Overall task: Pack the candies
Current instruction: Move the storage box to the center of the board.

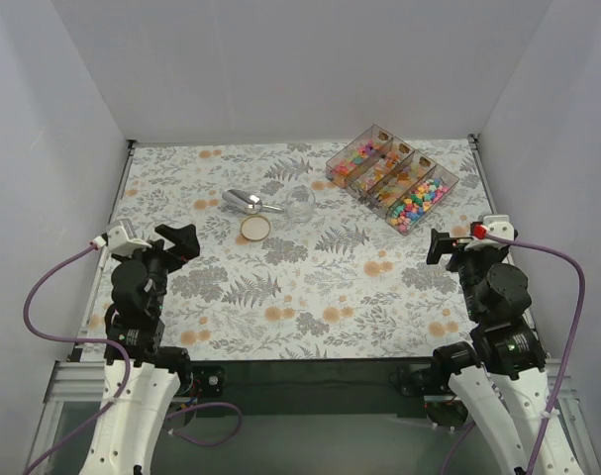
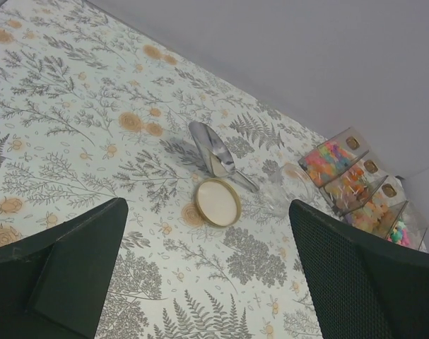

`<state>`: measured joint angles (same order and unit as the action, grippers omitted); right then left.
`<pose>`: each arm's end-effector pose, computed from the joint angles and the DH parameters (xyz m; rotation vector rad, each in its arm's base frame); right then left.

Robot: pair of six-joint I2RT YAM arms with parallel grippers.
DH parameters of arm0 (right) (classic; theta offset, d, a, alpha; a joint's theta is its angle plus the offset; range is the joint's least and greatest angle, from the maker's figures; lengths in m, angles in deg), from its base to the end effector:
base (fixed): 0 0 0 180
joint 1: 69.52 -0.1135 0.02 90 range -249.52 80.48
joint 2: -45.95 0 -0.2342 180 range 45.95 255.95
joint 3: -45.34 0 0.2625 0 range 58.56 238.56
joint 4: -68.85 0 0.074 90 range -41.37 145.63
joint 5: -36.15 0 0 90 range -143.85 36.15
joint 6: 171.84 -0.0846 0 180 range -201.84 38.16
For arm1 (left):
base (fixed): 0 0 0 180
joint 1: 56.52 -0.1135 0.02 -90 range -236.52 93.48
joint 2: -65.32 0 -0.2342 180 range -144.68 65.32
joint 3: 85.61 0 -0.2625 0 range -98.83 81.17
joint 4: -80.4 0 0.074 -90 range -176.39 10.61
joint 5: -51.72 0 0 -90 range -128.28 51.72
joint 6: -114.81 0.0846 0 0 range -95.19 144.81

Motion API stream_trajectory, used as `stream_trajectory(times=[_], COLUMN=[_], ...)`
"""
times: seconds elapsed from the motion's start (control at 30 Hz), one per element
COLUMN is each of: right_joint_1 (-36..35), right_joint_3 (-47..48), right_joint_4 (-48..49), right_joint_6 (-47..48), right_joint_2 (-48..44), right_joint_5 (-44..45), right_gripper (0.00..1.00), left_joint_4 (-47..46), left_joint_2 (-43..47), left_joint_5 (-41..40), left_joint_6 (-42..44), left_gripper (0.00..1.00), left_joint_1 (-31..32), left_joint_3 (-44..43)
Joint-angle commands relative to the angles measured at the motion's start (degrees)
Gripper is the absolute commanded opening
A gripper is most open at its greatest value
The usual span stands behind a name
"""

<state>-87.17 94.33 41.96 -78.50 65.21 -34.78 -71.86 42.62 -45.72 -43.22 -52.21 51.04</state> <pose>0.1805 0.0284 0.3286 -0.0129 1.5241 -0.0537 0.2065 -0.0046 0.2770 -1.0156 1.4426 -0.8258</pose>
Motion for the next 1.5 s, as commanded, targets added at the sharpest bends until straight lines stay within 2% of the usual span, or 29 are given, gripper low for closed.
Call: stream_trajectory(times=[0.0,0.17,0.4,0.57,0.73,0.93,1.03,1.1,1.17,1.23,1.27,1.37,1.47], right_joint_1=[-0.1,-0.1,-0.1,-0.1,0.0,0.0,0.4,1.5,4.0,6.7,7.3,8.4,8.7], right_joint_3=[0.4,0.3,1.3,4.8,10.5,22.2,26.2,28.7,30.6,33.2,34.2,37.9,42.2], right_joint_4=[1.9,2.2,3.2,3.4,3.2,0.8,0.7,0.4,-0.6,-2.0,-2.3,-3.1,-4.3], right_joint_6=[1.1,1.3,-1.4,-3.0,-9.6,-15.7,-17.0,-17.1,-19.4,-21.1,-21.8,-23.8,-26.6], right_joint_2=[0.7,3.8,13.1,23.8,36.3,52.3,58.0,61.7,64.3,67.8,69.0,73.5,78.6], right_joint_5=[-0.2,-3.1,-5.0,-6.0,-4.3,-4.6,-0.5,0.2,1.1,0.8,1.1,1.3,0.5], right_gripper=[0.98,0.98,0.98,0.98,0.98,0.98,0.98,0.95,0.87,0.83,0.77,0.67,0.62], left_joint_4=[-0.3,1.9,3.8,6.2,6.8,6.1,6.0,6.1,6.1,6.1,6.1,6.1,6.1], left_joint_2=[-0.2,-1.3,-0.7,0.5,1.3,1.5,1.2,0.7,0.2,-0.3,-0.8,-1.2,-1.6], left_joint_5=[-1.0,-1.5,-1.1,-0.8,-0.6,-0.1,0.3,0.4,0.4,0.3,0.3,0.2,0.2], left_joint_6=[-0.3,-1.7,-4.1,-5.4,-6.2,-6.5,-6.3,-5.9,-5.7,-5.7,-5.7,-5.7,-5.7], left_gripper=[0.98,0.98,0.98,0.98,0.98,0.98,0.98,0.98,0.98,0.98,0.98,0.98,0.98], left_joint_1=[0.1,0.1,0.2,0.2,0.1,0.5,1.1,2.0,2.5,3.2,3.3,3.9,4.5], left_joint_3=[0.9,1.1,2.6,4.0,4.6,5.5,5.5,5.3,5.4,5.3,5.3,5.3,5.3])
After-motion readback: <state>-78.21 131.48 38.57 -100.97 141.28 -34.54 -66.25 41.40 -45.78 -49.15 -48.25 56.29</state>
